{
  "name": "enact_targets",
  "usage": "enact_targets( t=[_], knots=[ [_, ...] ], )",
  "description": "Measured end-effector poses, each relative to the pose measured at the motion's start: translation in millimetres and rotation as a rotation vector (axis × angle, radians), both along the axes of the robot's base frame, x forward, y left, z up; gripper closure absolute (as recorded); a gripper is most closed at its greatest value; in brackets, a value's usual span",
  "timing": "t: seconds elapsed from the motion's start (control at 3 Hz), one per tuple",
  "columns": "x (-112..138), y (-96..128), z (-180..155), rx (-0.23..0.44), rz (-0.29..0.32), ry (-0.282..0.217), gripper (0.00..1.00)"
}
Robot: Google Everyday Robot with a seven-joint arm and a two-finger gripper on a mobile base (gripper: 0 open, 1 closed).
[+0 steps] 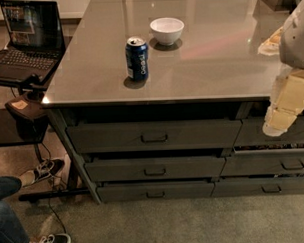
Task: Open middle drawer
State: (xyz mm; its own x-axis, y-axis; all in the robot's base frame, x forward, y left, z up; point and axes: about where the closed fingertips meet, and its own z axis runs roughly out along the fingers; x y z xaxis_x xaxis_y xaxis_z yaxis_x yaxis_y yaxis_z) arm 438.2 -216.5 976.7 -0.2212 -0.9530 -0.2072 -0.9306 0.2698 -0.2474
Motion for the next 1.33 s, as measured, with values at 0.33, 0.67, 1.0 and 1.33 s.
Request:
enact_targets(
  t=[0.33,0.67,1.0,1.33],
  knots=[
    [0.0,0.0,-0.1,0.0,0.0,0.0,0.0],
    [-1.0,-1.2,-20.5,0.012,-0.002,-0.006,0.0],
    [-9.3,4.2,-81.5,0.075,0.013,0.012,0.0],
    [-14.0,12.4,-185.6,0.148,-0.018,0.093,0.0]
  ],
)
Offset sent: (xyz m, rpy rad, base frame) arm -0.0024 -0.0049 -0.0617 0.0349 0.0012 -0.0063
